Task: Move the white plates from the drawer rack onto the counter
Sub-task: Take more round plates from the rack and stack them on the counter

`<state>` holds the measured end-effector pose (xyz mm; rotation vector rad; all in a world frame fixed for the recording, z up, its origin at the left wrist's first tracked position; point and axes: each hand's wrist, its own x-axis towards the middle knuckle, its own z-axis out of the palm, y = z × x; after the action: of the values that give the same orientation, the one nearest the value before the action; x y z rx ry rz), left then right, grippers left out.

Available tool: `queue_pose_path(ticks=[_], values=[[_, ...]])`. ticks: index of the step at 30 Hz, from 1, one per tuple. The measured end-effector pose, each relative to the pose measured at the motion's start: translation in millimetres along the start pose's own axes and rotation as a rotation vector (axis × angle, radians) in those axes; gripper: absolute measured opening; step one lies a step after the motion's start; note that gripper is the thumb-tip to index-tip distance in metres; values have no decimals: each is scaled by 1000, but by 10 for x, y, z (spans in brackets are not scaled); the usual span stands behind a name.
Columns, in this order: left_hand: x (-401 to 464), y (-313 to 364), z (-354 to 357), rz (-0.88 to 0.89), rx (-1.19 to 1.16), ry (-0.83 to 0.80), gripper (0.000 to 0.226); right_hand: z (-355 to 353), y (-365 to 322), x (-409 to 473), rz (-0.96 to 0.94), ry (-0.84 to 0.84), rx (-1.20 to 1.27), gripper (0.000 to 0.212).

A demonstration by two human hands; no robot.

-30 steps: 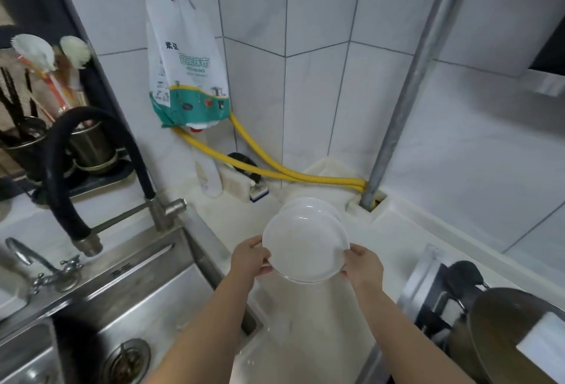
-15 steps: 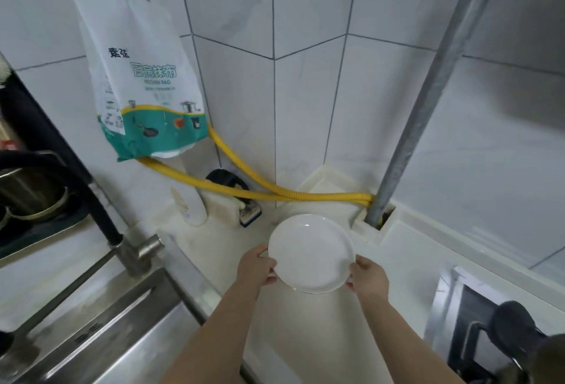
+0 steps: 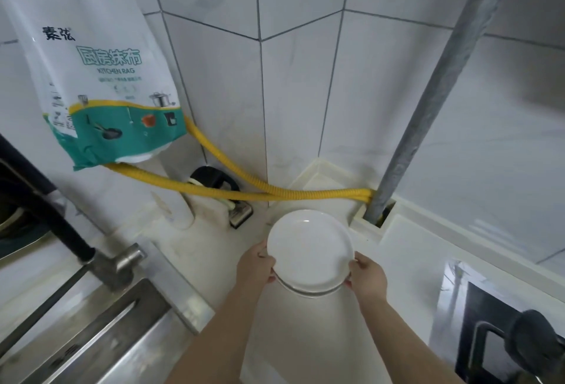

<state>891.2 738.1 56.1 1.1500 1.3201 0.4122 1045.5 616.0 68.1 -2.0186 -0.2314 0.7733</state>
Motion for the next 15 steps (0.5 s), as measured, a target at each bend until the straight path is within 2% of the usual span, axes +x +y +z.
queue_pose_path(ticks=[4, 15], values=[[21, -40, 26, 13, 40, 23, 60, -12, 6, 2, 8, 2, -5, 34], [-46, -70, 41, 5, 104, 41, 61, -17, 94, 33, -26, -8, -96, 27]])
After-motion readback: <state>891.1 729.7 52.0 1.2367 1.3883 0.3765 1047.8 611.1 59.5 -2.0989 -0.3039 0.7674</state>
